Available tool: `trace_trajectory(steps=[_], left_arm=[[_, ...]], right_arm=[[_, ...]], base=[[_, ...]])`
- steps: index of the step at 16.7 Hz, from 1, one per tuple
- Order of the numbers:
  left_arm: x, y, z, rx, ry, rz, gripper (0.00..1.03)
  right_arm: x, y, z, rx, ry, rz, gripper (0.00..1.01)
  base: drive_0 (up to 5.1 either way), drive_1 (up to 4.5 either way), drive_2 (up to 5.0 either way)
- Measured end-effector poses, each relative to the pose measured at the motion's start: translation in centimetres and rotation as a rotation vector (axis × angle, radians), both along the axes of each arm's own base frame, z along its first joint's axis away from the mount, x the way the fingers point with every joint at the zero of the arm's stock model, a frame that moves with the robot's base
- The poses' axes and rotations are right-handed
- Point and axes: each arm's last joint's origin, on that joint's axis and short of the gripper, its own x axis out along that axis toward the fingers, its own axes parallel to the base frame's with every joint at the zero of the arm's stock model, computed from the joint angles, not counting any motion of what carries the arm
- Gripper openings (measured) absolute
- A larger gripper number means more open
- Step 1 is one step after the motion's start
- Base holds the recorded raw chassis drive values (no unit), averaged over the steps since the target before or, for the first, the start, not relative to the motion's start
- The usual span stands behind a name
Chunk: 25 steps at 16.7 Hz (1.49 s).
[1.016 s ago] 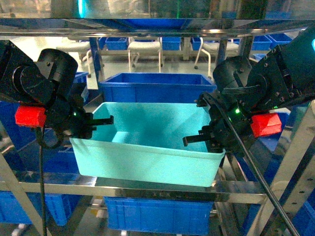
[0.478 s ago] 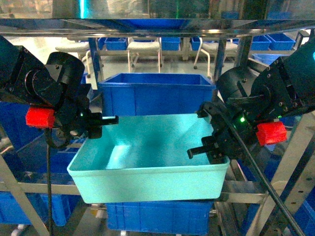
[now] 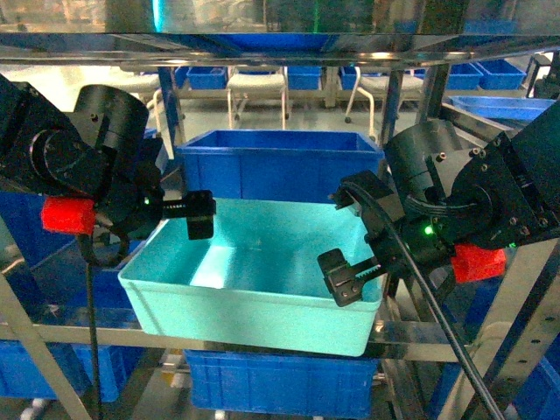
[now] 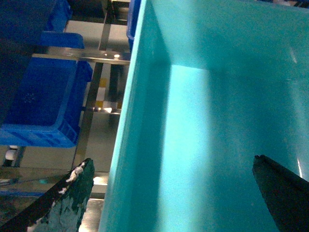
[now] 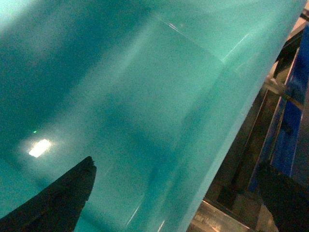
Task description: Organize blue bins on left shelf correctly
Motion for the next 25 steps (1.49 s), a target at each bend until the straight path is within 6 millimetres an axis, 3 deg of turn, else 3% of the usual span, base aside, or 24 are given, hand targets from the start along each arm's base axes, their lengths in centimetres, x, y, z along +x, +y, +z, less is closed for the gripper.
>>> trace_trajectory(steps=[3, 8, 11, 14, 17, 19, 23, 24, 25], left_arm=[[-1.4, 0.0, 2.4, -0.036, -0.074, 0.017, 0.98], [-3.2, 0.2, 3.7, -0.053, -0.101, 0.027, 0.98], [-6.1, 0.6, 4.1, -0.061, -0.100, 0.016, 0.98], [-9.8, 1.8, 4.5, -0.044, -0.046, 0.046, 0.98], [-15.2, 4.1, 4.8, -0.017, 0.041, 0.111, 0.98], [-18.0, 5.2, 4.6, -0.012, 0.114, 0.157, 0.98], [-18.6, 5.1, 4.8, -0.021, 0.115, 0.145, 0.98], [-18.5, 5.2, 4.8, -0.019, 0.091, 0.140, 0.98], [-18.2, 5.4, 3.3, -0.043, -0.133, 0.066, 0.88]], right_arm=[[-0.9, -0.3, 0.3, 0.008, -0.123, 0.038, 0.98], [-1.7, -0.5, 1.3, 0.033, -0.215, 0.054, 0.98], [-2.9, -0.8, 2.0, 0.042, -0.360, 0.070, 0.98], [-5.3, 0.2, 1.1, 0.037, -0.301, 0.119, 0.98], [-9.2, 2.8, 2.8, 0.057, -0.217, 0.233, 0.98], [-11.0, 2.5, 2.3, 0.011, -0.109, 0.206, 0.98], [-11.5, 2.3, 3.1, -0.045, -0.084, 0.165, 0.98], [-11.6, 2.2, 2.3, -0.021, -0.295, 0.019, 0.90], [-13.3, 0.5, 1.2, -0.001, -0.426, -0.174, 0.77]], base=[[0.0, 0.00, 0.0], [0.0, 0.00, 0.0], [0.0, 0.00, 0.0], [0.0, 0.00, 0.0], [0.0, 0.00, 0.0], [0.0, 0.00, 0.0], [0.0, 0.00, 0.0], [0.0, 0.00, 0.0], [0.0, 0.00, 0.0]])
